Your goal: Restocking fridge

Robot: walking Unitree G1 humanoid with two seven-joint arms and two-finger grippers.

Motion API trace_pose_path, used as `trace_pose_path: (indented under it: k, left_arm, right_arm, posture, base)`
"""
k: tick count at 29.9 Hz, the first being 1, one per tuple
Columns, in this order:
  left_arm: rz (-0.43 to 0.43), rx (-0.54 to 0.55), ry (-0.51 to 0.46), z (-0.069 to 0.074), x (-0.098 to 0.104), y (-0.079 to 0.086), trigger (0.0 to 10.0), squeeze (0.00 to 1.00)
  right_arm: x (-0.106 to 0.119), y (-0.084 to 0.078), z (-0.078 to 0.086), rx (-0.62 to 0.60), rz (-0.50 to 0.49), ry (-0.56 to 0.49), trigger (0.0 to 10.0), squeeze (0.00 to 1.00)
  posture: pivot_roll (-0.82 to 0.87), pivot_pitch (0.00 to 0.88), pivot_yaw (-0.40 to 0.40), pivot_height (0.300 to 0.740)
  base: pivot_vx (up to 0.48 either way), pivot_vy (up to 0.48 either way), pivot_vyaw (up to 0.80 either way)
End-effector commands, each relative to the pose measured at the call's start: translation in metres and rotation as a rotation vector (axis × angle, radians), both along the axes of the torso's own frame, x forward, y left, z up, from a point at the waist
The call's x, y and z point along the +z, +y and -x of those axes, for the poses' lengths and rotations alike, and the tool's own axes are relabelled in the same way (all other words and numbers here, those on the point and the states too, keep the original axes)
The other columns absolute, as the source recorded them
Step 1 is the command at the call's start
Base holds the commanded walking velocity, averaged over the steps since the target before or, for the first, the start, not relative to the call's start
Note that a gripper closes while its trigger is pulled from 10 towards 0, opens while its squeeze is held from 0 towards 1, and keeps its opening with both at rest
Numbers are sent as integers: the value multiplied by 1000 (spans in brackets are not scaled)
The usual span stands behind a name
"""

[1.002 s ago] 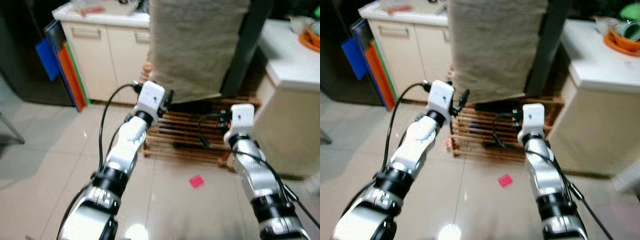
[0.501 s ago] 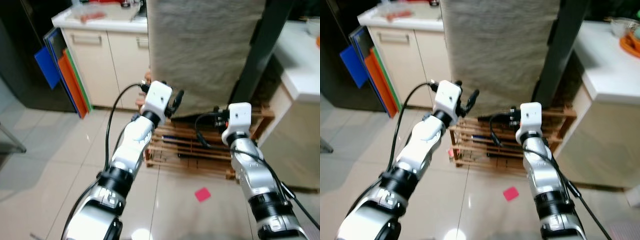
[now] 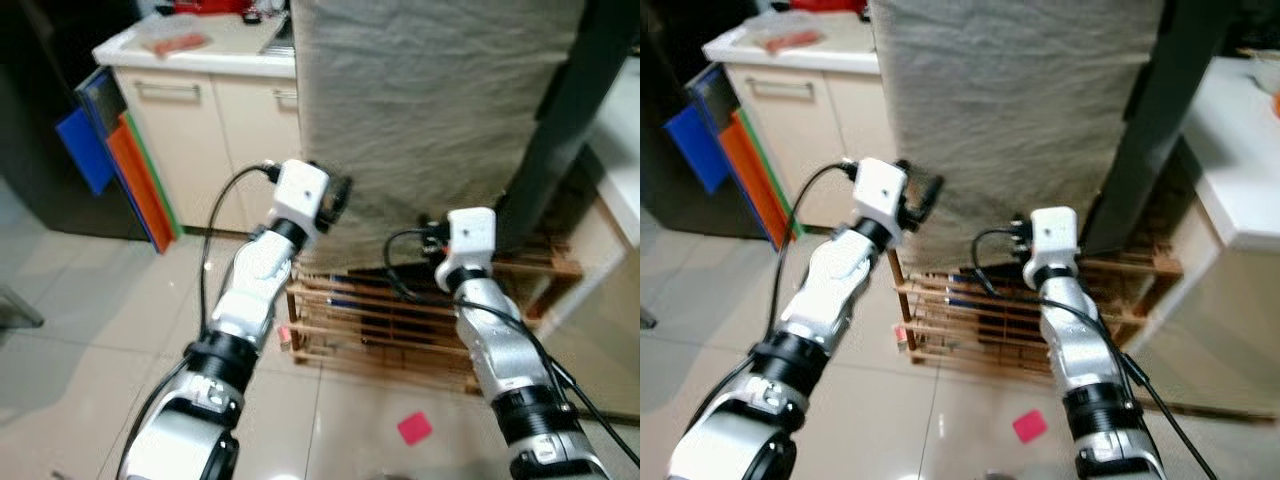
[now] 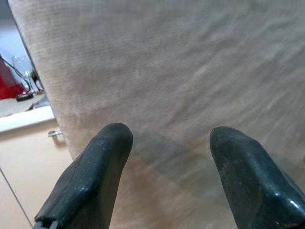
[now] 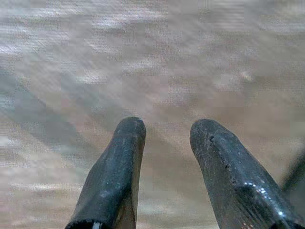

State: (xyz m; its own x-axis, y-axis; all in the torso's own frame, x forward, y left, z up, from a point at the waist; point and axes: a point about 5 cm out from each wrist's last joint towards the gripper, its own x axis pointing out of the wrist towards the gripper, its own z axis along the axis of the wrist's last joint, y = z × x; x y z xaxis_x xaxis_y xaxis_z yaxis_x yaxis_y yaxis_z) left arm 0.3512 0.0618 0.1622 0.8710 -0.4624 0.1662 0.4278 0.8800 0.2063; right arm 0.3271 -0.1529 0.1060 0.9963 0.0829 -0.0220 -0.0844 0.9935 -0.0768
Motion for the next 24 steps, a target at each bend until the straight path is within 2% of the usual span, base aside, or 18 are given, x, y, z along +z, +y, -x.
trace_pose_path:
  k: [1, 9, 11, 19, 24]
  left_arm:
    - [-5, 24, 6, -3, 1, 10, 10000, 0]
    - [-1, 62, 23, -5, -2, 17, 10000, 0]
    - [-39, 84, 22, -6, -3, 20, 10000, 0]
    - [-12, 108, 52, -3, -10, 25, 10000, 0]
    - [-2, 127, 67, 0, -15, 23, 10000, 0]
  right_arm:
    - [3, 9, -1, 25, -1, -13, 10000, 0]
    - [2, 10, -1, 21, -10, -9, 10000, 0]
    - [2, 9, -2, 19, -14, -9, 10000, 0]
    - [1, 12, -6, 29, -10, 1, 10000, 0]
    - [5, 14, -7, 42, -1, -14, 10000, 0]
  posture:
    - [-80, 0, 16, 740]
    - [-71, 0, 20, 740]
    - [-60, 0, 15, 740]
    - [-32, 0, -5, 740]
    - [-29, 0, -24, 740]
  base:
    - [480, 0, 0]
    - [480, 0, 0]
    - [480, 0, 0]
    - [480, 0, 0]
    - [0, 0, 0]
